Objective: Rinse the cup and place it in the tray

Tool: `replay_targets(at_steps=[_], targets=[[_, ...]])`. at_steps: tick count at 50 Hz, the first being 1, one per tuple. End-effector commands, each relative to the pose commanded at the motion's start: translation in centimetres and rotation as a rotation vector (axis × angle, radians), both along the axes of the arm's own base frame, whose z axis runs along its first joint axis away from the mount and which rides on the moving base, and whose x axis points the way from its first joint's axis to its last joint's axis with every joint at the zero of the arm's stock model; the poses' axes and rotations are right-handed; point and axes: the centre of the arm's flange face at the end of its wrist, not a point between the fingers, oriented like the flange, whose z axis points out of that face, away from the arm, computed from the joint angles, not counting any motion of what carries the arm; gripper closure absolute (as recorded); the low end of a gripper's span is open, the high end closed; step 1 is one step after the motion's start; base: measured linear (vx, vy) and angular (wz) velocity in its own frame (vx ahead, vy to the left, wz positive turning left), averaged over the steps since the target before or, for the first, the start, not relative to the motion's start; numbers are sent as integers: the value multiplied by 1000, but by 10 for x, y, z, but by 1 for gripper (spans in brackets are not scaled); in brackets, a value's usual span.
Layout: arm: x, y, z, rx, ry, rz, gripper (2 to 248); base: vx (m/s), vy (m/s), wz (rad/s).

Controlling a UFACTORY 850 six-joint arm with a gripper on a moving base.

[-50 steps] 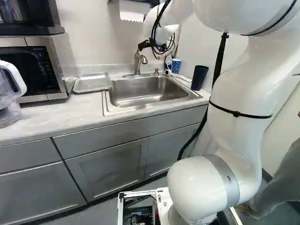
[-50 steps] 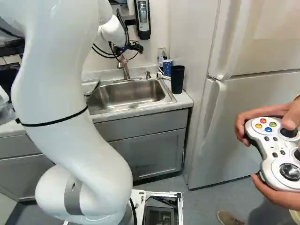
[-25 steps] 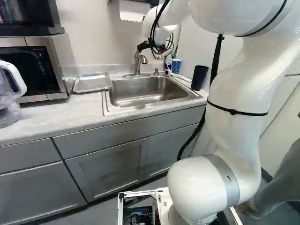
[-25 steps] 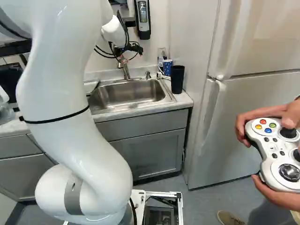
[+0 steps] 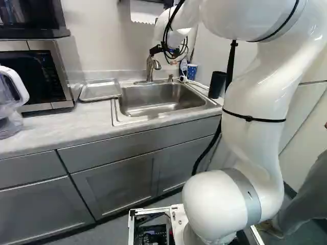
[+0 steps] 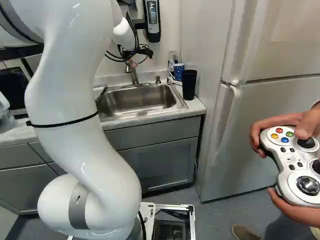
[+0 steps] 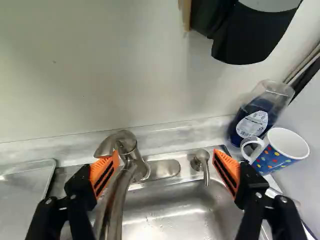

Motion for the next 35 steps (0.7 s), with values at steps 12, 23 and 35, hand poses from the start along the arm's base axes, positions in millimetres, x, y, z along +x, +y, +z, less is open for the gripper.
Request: replay_targets(at_steps=[12, 23, 35], targets=[[1, 0, 1, 1, -15, 0, 3, 0, 0, 0], [2, 0, 3, 3, -32, 0, 3, 0, 0, 0], [2, 0, 4, 5, -50, 0, 3, 0, 0, 0]])
